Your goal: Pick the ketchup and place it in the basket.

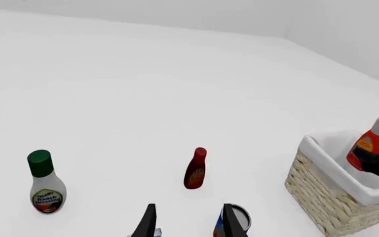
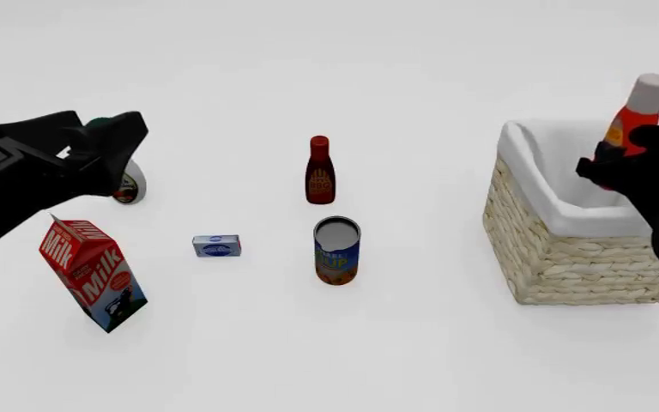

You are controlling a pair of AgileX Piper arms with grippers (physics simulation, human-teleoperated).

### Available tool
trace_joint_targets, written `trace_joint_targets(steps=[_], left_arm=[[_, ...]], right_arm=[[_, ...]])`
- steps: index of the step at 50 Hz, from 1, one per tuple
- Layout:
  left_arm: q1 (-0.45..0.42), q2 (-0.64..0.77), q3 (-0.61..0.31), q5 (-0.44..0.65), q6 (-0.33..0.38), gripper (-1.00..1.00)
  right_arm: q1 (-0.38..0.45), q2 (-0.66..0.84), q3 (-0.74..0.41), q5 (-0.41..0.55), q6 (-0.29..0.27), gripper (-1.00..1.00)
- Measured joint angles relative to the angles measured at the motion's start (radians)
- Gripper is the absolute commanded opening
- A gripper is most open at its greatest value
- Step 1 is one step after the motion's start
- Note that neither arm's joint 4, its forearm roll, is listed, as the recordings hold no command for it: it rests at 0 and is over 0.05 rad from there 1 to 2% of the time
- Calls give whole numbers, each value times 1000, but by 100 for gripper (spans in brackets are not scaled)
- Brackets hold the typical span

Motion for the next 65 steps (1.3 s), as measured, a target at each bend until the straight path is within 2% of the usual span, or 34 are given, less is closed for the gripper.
trace_joint_targets(steps=[15, 16, 36, 65], left_arm=[[3, -2, 3, -3, -2, 100], [3, -2, 4, -4, -2, 100], [8, -6, 20, -13, -7, 100], [4, -9, 31, -22, -16, 100]], right_arm=[[-7, 32, -25, -19, -10, -100], [-7, 34, -27, -19, -11, 100], [-1, 15, -19, -1, -33, 100], [124, -272, -20, 132, -87, 100]])
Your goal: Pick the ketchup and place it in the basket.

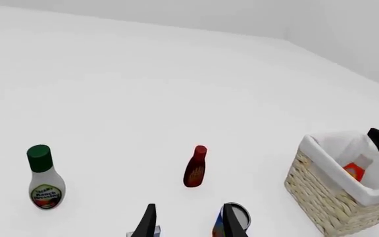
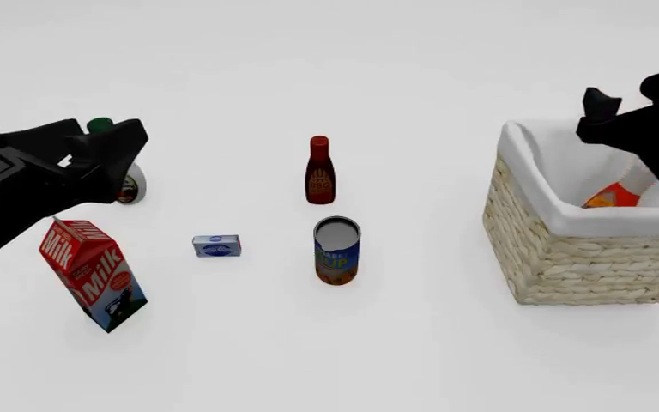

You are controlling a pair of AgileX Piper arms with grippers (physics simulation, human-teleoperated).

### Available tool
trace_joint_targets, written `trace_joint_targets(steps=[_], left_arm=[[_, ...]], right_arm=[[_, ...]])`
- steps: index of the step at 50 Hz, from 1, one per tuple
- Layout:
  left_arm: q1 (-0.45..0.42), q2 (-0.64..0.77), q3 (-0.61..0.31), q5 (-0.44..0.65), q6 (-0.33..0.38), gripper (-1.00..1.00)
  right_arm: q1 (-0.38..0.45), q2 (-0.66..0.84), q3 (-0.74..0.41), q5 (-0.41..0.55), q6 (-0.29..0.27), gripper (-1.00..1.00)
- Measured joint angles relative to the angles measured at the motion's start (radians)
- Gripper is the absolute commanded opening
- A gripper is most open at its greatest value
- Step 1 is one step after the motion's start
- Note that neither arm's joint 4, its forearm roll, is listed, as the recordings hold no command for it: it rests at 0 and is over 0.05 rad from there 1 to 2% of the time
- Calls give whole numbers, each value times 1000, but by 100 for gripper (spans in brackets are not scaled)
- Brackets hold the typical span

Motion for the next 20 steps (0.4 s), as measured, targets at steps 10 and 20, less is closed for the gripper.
trace_joint_targets(steps=[10, 20], left_arm=[[-3, 0, 6, -7, -6, 100], [-11, 4, 10, -18, -14, 100]], right_arm=[[41, -66, 45, -11, -40, 100], [87, -114, 122, -58, -90, 100]])
